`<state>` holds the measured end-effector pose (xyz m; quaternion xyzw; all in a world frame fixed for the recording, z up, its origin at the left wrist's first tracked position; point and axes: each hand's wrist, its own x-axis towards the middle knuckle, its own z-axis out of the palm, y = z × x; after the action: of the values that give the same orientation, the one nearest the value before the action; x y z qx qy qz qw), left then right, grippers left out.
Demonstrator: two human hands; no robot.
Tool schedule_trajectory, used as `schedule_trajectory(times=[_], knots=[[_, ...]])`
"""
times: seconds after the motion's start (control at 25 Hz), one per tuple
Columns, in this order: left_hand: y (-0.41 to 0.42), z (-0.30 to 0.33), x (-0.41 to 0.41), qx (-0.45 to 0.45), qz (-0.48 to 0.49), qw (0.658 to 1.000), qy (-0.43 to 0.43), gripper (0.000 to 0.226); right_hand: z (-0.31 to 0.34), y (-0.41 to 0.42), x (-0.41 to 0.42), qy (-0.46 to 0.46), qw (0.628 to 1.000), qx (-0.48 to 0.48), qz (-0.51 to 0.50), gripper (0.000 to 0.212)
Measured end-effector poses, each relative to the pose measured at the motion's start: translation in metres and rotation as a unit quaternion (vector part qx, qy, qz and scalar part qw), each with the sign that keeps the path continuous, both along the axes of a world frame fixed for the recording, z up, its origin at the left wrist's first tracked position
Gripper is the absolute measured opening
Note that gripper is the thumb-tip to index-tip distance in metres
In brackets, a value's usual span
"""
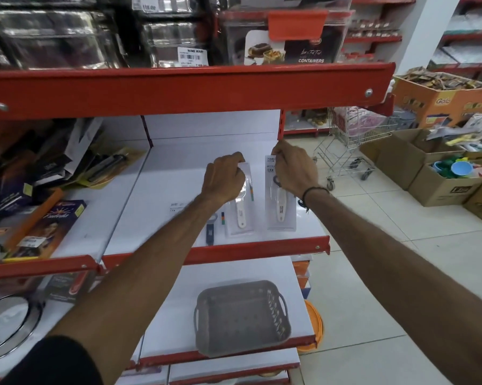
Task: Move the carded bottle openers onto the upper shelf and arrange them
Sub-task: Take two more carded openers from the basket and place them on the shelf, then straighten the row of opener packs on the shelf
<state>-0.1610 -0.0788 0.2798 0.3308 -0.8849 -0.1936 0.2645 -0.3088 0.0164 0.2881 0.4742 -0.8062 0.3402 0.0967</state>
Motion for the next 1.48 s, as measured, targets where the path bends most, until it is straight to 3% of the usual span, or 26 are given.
schedule_trajectory(times=[0.16, 0.28, 0.36, 0.44, 0.52, 0.68, 0.76, 0.88, 1.04, 1.48], knots=[[-0.011, -0.031, -0.012, 0.088, -0.029, 0.992, -0.083, 0.03, -0.042, -0.015, -0.013, -0.027, 0.996, 0.085, 0.017, 0.026], [-0.017, -0.048, -0.011, 0.057, -0.042, 0.99, -0.125, 0.034, -0.065, -0.019, -0.013, -0.034, 0.992, 0.117, 0.03, 0.026], [-0.027, -0.051, -0.004, 0.027, -0.047, 0.987, -0.152, 0.037, -0.07, -0.019, -0.011, 0.014, 0.991, 0.128, 0.021, 0.03], [-0.041, -0.042, 0.017, 0.041, -0.045, 0.984, -0.165, 0.042, -0.067, -0.02, -0.005, 0.05, 0.989, 0.141, 0.022, 0.037], [-0.058, -0.025, 0.045, 0.08, -0.048, 0.976, -0.195, 0.045, -0.059, -0.025, 0.004, 0.02, 0.983, 0.169, 0.071, 0.045], [-0.074, 0.004, 0.104, 0.126, -0.054, 0.9, -0.414, 0.075, -0.043, -0.042, 0.047, -0.11, 0.922, 0.285, 0.237, 0.073], [-0.066, 0.005, 0.119, 0.13, -0.052, 0.867, -0.478, 0.089, -0.044, -0.049, 0.067, -0.099, 0.892, 0.349, 0.269, 0.087], [-0.055, -0.005, 0.13, 0.129, -0.052, 0.873, -0.468, 0.085, -0.049, -0.054, 0.083, -0.038, 0.869, 0.41, 0.273, 0.093], [-0.054, -0.012, 0.139, 0.128, -0.059, 0.893, -0.426, 0.08, -0.049, -0.054, 0.088, -0.044, 0.874, 0.401, 0.271, 0.089], [-0.062, -0.019, 0.131, 0.098, -0.065, 0.878, -0.464, 0.087, -0.05, -0.059, 0.093, -0.067, 0.866, 0.412, 0.276, 0.089]])
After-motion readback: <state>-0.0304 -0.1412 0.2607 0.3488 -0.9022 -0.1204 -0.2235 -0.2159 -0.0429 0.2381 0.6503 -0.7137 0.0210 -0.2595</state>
